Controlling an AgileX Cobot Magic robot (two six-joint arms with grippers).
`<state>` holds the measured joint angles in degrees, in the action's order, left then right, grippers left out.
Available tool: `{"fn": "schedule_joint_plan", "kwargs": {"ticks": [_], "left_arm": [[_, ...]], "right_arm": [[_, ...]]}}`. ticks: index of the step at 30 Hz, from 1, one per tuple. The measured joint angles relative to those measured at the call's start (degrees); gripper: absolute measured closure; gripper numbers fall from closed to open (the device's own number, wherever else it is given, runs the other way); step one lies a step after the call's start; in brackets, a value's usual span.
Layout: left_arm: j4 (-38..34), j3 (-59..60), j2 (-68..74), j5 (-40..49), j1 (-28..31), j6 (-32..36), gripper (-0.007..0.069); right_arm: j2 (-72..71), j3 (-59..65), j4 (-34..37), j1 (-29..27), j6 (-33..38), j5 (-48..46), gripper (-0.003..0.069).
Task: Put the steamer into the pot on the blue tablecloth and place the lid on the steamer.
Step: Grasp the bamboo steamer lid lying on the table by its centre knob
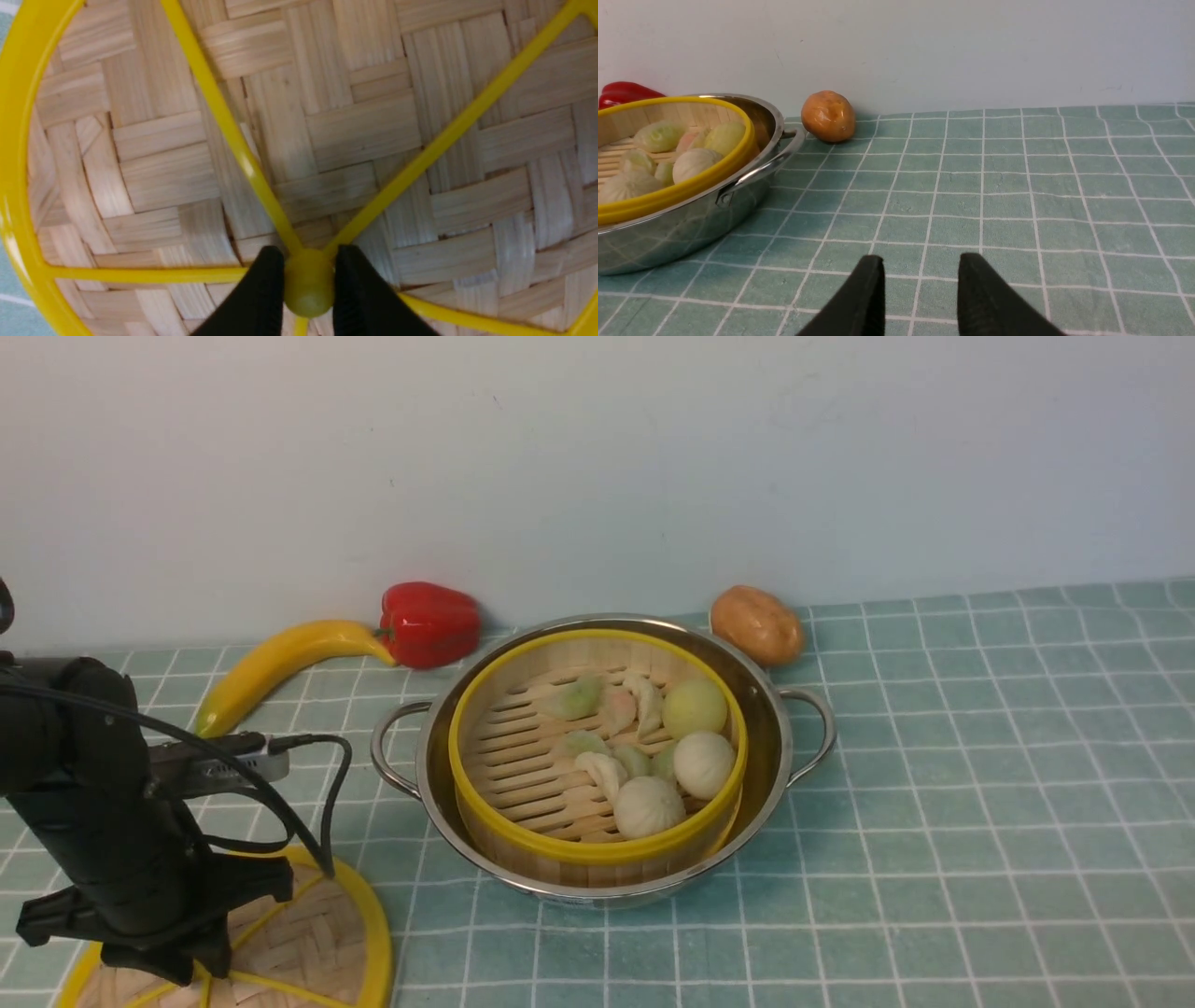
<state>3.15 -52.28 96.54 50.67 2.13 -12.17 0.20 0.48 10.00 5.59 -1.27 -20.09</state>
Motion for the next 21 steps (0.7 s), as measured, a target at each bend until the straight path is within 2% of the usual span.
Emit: {"fn": "schedule_joint_plan", "kwargs": {"ticks": [7,12,15,19,21], "left_arm": [[0.19,0.0,-0.26,1.11,0.0,3.42,0.0508],[6.62,-2.36,-5.19,5.04,0.0,4.38,0.0508],[8.12,-5.85,-8.97,5.7,0.0,5.46,0.0508],[3.58,-18.28,-13.28,7.85,-1.3,15.91,0.0508],[-1.23,-24.67,-13.01,10.48,-3.22,23.34,0.0508]], "right_arm": [[0.0,0.0,0.0,0.0,0.09,0.0,0.0417],[0.0,0.0,0.0,0.0,0.16,0.0,0.0417],[0.0,0.0,0.0,0.0,0.11,0.0,0.0417],[0.0,0.0,0.0,0.0,0.06,0.0,0.0417],[0.0,0.0,0.0,0.0,0.06,0.0,0.0417]]}}
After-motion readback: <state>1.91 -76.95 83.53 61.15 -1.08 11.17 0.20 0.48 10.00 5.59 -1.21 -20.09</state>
